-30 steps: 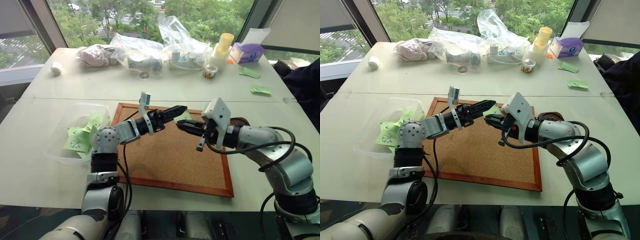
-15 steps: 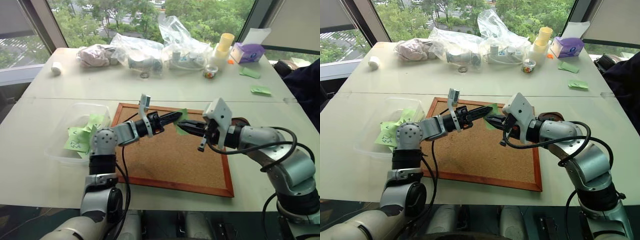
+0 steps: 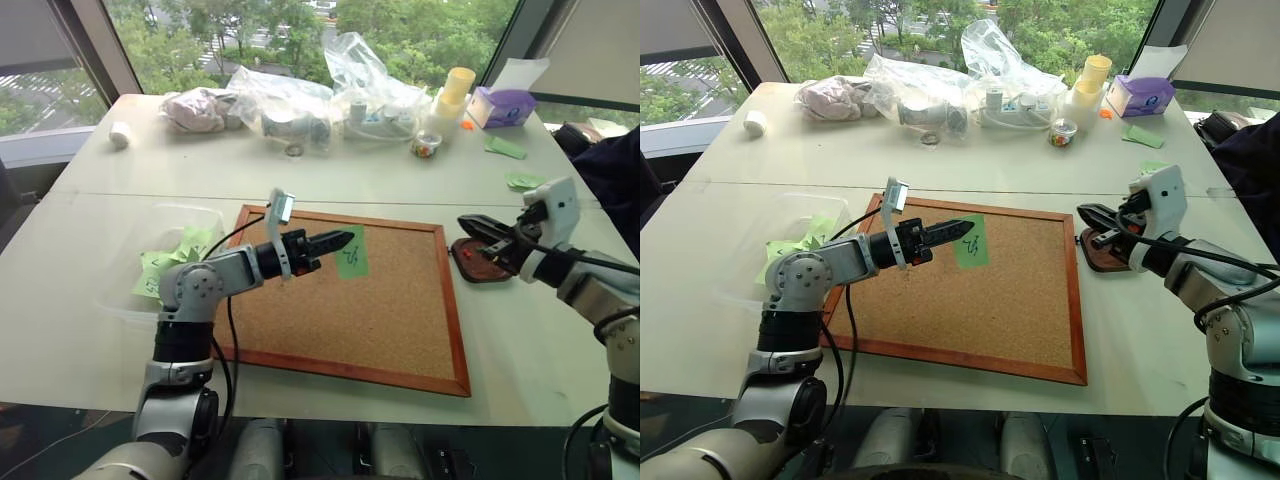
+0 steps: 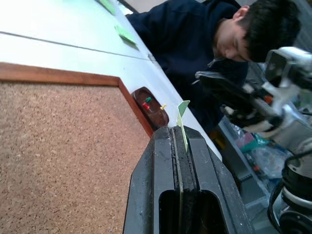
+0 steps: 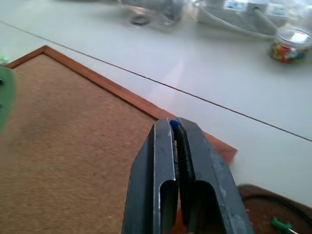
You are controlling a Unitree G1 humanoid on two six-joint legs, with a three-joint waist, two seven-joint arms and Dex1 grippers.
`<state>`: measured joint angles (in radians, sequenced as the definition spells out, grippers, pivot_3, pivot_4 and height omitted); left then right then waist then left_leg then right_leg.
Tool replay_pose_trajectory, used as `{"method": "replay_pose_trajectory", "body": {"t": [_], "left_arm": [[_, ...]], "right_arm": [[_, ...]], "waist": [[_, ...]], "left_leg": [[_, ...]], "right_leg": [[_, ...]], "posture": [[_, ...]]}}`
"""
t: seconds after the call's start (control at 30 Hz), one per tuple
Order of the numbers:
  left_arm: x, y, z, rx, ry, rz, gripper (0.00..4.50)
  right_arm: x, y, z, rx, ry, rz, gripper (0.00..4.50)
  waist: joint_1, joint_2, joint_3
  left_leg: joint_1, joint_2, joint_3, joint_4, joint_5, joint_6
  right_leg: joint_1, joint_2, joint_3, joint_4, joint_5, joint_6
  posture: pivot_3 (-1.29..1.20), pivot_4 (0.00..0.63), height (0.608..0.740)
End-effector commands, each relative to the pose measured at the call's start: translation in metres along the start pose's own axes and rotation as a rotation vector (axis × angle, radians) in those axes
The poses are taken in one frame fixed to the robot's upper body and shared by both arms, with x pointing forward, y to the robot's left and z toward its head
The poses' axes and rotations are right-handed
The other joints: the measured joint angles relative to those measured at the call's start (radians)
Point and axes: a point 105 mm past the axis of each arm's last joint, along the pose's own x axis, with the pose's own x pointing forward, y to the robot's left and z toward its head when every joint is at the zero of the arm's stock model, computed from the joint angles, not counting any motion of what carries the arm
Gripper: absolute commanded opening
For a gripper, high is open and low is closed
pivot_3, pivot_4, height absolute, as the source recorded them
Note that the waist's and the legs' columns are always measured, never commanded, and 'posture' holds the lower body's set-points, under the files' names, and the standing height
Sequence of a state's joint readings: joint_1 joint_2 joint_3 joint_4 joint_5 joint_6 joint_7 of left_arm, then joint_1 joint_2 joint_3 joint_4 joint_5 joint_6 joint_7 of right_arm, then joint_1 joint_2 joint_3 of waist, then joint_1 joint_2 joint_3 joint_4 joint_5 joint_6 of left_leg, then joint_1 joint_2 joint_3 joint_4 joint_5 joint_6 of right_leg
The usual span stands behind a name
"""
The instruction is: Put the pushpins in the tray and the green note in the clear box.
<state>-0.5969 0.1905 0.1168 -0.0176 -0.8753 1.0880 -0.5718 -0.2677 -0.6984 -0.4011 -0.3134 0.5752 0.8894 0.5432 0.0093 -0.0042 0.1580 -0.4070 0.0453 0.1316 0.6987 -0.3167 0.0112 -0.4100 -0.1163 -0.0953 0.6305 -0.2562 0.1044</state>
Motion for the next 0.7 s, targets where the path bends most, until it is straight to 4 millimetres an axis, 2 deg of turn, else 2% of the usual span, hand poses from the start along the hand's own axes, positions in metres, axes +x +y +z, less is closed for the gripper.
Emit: {"method": "replay_pose_trajectory", "body": {"t": [0.03,0.2,0.37,0.57,0.67,0.7], "left_arm": [[-0.008,-0.022,0.02,0.206,-0.014,-0.042,0.05],[-0.022,-0.028,0.037,0.366,-0.035,0.005,0.05],[-0.032,-0.028,0.051,0.412,-0.08,0.053,0.05],[-0.062,-0.012,0.068,0.506,-0.089,0.199,0.05],[-0.074,-0.005,0.075,0.517,-0.106,0.244,0.0],[-0.075,-0.004,0.076,0.522,-0.108,0.252,0.0]], "right_arm": [[-0.003,-0.028,-0.017,-0.005,0.03,-0.123,0.0],[-0.001,-0.049,-0.046,0.021,0.097,-0.199,0.0],[-0.001,-0.054,-0.061,0.033,0.125,-0.203,0.0],[0.001,-0.057,-0.081,0.054,0.168,-0.206,0.0],[0.001,-0.057,-0.081,0.065,0.162,-0.201,0.95],[0.001,-0.057,-0.081,0.064,0.16,-0.201,1.44]], "waist": [[0.0,0.0,0.0],[0.0,0.001,0.0],[0.001,0.001,0.0],[-0.003,0.001,0.0],[-0.004,0.001,0.0],[-0.004,0.001,0.0]], "left_leg": [[0.0,0.0,0.0,0.0,0.0,0.0],[0.0,0.0,0.001,0.0,0.001,-0.001],[0.0,0.0,0.0,0.0,0.001,-0.001],[0.001,0.001,0.0,0.0,0.001,-0.002],[0.001,0.001,0.001,0.0,0.001,-0.002],[0.001,0.001,0.001,0.0,0.001,-0.002]], "right_leg": [[0.0,0.0,0.0,0.0,0.0,0.0],[0.0,0.001,0.0,0.0,0.0,0.0],[0.0,0.001,0.0,0.0,0.0,0.0],[0.0,0.002,0.0,0.0,0.0,0.0],[0.001,0.002,0.0,0.0,0.0,0.0],[0.001,0.002,0.0,0.0,0.0,0.0]], "posture": [[0.0,0.15,0.74],[0.0,0.15,0.74],[0.0,0.15,0.74],[0.0,0.15,0.74],[0.0,0.15,0.74],[0.0,0.15,0.74]]}}
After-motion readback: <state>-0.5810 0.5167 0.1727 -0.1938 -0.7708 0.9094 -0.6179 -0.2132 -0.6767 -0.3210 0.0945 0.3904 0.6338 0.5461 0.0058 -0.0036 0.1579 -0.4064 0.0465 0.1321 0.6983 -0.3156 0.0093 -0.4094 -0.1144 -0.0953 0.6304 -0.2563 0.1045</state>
